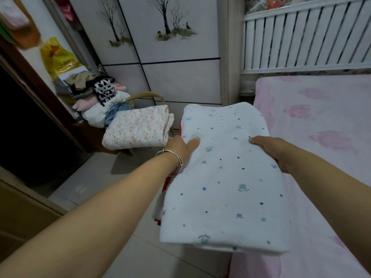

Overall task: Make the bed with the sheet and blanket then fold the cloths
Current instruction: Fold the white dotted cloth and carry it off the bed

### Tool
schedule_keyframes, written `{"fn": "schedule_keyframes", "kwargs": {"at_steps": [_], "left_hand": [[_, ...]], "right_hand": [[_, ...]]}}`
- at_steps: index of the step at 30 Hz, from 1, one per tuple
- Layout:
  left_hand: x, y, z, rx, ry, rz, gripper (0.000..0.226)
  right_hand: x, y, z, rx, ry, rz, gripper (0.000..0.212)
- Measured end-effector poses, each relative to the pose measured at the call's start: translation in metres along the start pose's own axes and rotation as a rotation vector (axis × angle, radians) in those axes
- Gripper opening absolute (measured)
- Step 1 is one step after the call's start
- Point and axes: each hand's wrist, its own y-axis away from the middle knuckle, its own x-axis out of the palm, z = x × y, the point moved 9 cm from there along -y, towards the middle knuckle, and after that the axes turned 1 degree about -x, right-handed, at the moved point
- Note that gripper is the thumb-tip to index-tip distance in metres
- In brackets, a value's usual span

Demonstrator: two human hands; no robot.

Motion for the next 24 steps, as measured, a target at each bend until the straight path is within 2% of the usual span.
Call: {"fn": "schedule_keyframes", "kwargs": {"at_steps": [6,24], "left_hand": [[0.004,-0.07,-0.009,0.059,-0.032,0.077,0.062],[0.02,-0.283,-0.099,0.224,-0.054,0.236,0.06]], "right_hand": [[0.004,-0.045,0.03,-0.009,-0.041,-0.054,0.051],[-0.024,-0.182,0.13,-0.01,-0.116,-0.279,0.051]]}}
